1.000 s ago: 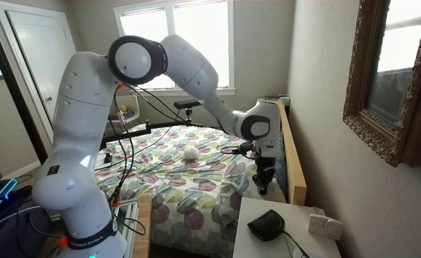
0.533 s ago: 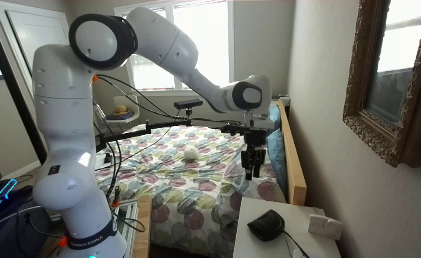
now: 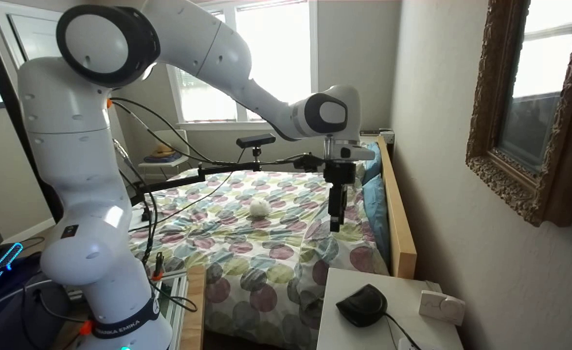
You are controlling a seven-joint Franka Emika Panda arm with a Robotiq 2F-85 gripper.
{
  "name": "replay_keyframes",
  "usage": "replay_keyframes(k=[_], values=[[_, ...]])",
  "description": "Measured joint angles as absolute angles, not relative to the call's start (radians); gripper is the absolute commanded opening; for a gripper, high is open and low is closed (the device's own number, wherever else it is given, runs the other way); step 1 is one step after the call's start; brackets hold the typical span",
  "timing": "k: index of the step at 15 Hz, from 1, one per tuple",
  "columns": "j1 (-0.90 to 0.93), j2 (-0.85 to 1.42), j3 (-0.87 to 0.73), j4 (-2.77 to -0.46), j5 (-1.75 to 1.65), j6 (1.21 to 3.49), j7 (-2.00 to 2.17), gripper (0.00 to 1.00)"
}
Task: Press the top of the black object
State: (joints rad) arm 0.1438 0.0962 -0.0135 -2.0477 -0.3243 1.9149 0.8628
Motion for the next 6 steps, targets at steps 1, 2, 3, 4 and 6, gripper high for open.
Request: replay_keyframes(k=[1,2,3,4,6], values=[[0.136,0.087,-0.012,-2.054,-0.319,1.915,0.821,1.00],[0.132,0.081,-0.012,-2.059,-0.318,1.915,0.798,1.00],[0.130,0.076,-0.012,-2.064,-0.318,1.915,0.787,1.00],[0.130,0.074,-0.011,-2.066,-0.318,1.915,0.782,1.00],[0.130,0.074,-0.008,-2.066,-0.318,1.915,0.780,1.00]])
